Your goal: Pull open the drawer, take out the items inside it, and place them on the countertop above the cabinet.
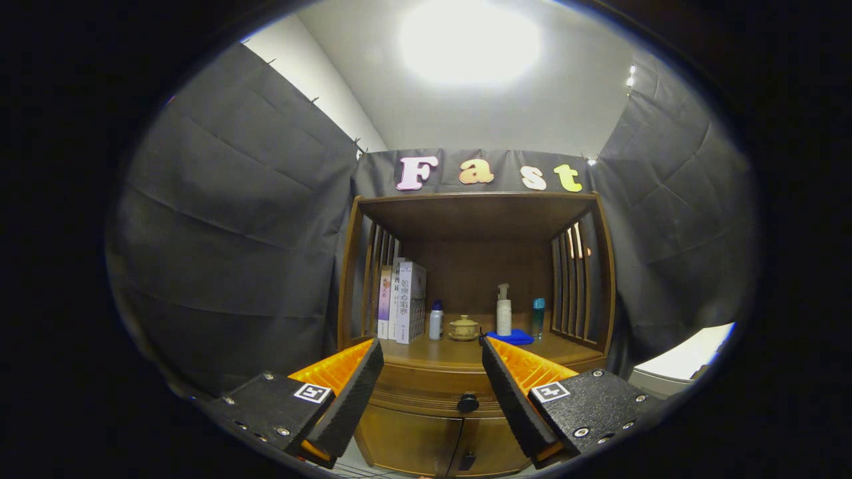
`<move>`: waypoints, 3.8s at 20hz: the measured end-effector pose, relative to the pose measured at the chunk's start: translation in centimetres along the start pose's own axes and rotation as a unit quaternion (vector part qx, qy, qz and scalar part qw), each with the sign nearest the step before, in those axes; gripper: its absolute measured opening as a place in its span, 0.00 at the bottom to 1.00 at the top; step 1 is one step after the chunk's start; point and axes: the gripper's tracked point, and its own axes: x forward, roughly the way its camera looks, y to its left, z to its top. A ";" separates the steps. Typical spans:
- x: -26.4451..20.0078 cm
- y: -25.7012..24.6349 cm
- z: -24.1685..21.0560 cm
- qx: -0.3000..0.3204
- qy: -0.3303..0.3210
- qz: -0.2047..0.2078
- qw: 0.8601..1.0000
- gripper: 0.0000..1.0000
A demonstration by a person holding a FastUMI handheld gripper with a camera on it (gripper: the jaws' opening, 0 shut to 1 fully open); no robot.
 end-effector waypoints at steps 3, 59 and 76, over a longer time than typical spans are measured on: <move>0.0 -0.1 -0.4 0.000 0.003 -0.004 1.000 0.93; 17.2 -7.6 -22.1 0.033 0.209 -0.076 0.974 0.49; 10.1 -6.1 -20.1 0.013 0.216 -0.076 0.973 0.40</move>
